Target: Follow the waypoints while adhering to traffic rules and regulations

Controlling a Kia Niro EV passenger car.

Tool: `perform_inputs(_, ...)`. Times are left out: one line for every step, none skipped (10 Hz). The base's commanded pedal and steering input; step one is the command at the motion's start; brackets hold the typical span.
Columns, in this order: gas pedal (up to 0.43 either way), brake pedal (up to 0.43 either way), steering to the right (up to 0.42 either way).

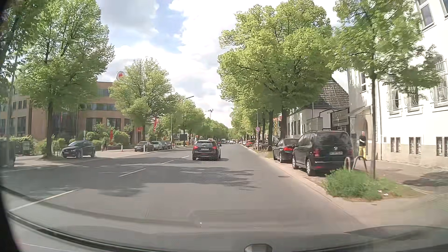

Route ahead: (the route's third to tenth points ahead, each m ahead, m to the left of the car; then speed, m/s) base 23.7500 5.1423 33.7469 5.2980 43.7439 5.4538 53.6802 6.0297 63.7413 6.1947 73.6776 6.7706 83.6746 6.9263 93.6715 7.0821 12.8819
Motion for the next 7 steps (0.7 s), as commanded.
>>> perform_inputs(0.339, 0.018, -0.001)
perform_inputs(0.319, 0.018, -0.001)
perform_inputs(0.311, 0.018, -0.001)
perform_inputs(0.311, 0.024, -0.001)
perform_inputs(0.311, 0.018, -0.002)
perform_inputs(0.311, 0.024, -0.001)
perform_inputs(0.311, 0.018, -0.002)
